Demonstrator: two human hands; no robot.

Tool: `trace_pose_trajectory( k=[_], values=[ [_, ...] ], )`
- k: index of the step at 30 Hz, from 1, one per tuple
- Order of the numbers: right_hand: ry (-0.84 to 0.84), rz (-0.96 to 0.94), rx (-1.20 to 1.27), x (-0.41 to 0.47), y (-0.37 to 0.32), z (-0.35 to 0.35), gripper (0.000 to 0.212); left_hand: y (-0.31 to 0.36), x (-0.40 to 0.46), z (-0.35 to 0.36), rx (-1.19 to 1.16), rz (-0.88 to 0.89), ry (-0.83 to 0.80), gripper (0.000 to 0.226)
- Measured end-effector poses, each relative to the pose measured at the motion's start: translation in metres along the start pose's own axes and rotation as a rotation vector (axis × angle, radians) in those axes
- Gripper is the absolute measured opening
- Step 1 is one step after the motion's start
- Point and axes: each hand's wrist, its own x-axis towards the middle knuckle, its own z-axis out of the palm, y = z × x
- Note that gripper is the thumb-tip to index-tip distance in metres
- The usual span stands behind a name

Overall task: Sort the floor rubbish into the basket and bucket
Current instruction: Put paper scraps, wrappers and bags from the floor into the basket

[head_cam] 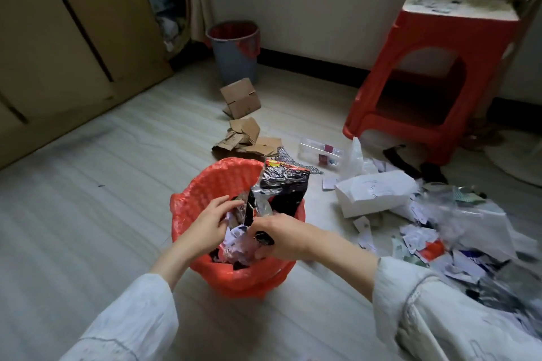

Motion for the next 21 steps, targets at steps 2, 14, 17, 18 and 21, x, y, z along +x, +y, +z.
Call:
trace_pose_trajectory(
  k=[2,14,17,18,21],
  values=[
    [0.012,-0.003,0.028,-0.001,0.002,0.007,0.033,-0.001,0.001,0.006,-0.006,-0.010,0.101,0.041],
    [0.573,0.387,-0.010,-0.027,0.049,0.004,0.022,0.042,0.064,0.037,-0.331,-0.147,0.070,0.072],
    [0.443,0.431,-0.001,-0.031,0.060,0.005,0.036,0.053,0.070,0.050,-0.438,-0.190,0.222,0.068],
    [0.398,0.431,0.022,-0.031,0.062,0.007,0.039,0.053,0.071,0.053,-0.455,-0.185,0.266,0.065],
    [0.286,0.405,0.090,-0.030,0.062,0.015,0.047,0.046,0.072,0.057,-0.425,-0.216,0.210,0.051]
  ],
)
